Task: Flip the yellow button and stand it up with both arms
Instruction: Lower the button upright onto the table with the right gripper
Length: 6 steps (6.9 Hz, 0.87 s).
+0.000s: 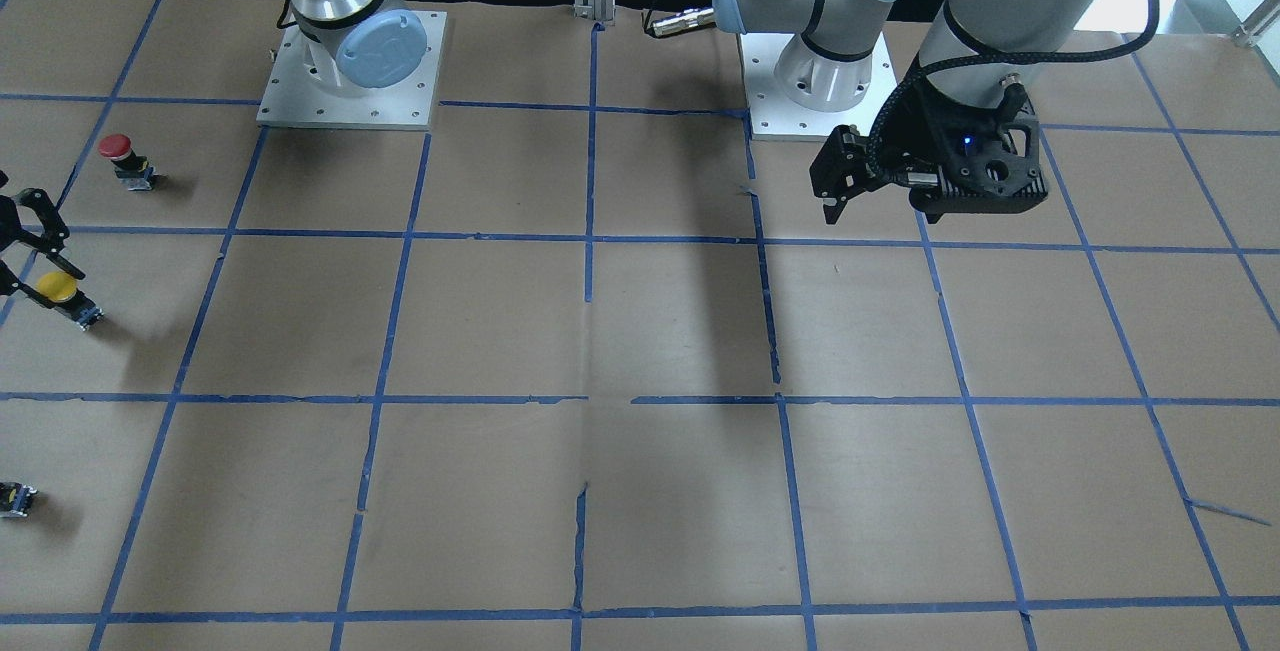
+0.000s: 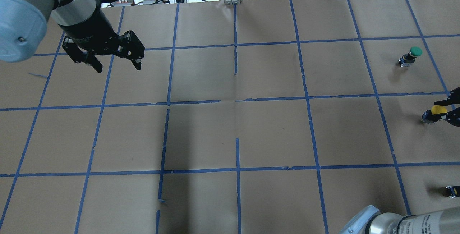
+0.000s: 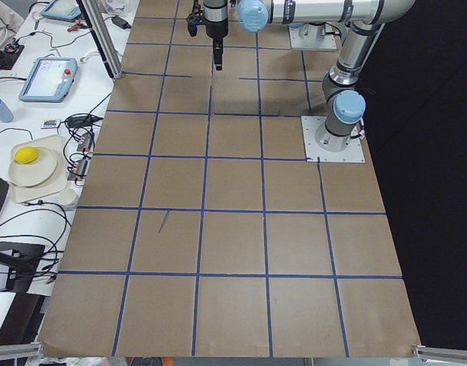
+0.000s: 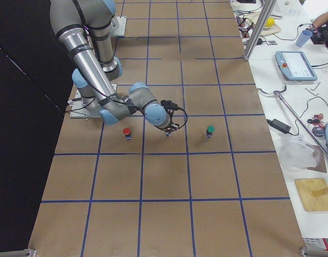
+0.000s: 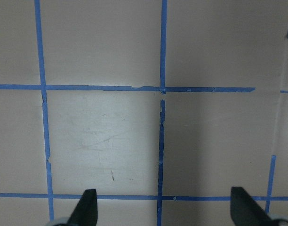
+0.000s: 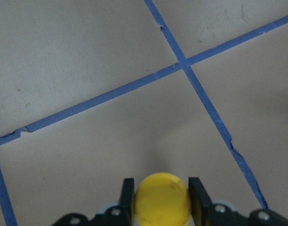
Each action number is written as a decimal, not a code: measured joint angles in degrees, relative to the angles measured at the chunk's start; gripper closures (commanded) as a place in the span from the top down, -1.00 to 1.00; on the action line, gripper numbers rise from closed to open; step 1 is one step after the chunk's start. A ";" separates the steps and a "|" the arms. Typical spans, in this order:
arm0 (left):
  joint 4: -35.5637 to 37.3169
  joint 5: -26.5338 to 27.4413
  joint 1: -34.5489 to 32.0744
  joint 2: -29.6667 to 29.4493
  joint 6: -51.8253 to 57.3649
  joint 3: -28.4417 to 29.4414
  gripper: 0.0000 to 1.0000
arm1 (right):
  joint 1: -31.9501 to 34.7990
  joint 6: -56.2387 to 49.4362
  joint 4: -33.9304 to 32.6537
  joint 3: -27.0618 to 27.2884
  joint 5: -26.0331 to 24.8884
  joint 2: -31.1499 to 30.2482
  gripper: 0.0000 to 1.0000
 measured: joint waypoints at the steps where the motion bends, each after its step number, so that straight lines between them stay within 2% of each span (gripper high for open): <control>1: 0.00 -0.04 0.00 0.01 0.02 0.02 1.00 | -0.32 -1.18 0.04 0.00 0.16 0.46 -0.54; 2: 0.00 -0.06 0.00 0.00 0.03 0.03 1.00 | -0.43 -1.68 0.29 0.10 0.25 0.79 -0.49; 3: 0.00 -0.06 0.03 0.00 0.03 0.06 1.00 | -0.44 -1.90 0.50 0.22 0.28 0.95 -0.09; 4: 0.00 -0.06 0.06 0.02 0.03 0.08 1.00 | -0.42 -2.14 0.65 0.27 0.30 1.19 0.52; 5: 0.02 -0.06 0.11 0.03 0.03 0.07 1.00 | -0.41 -2.30 0.70 0.24 0.27 1.46 0.99; 6: 0.06 -0.08 0.23 0.01 0.05 0.06 1.00 | -0.40 -2.20 0.70 0.12 0.17 1.59 0.99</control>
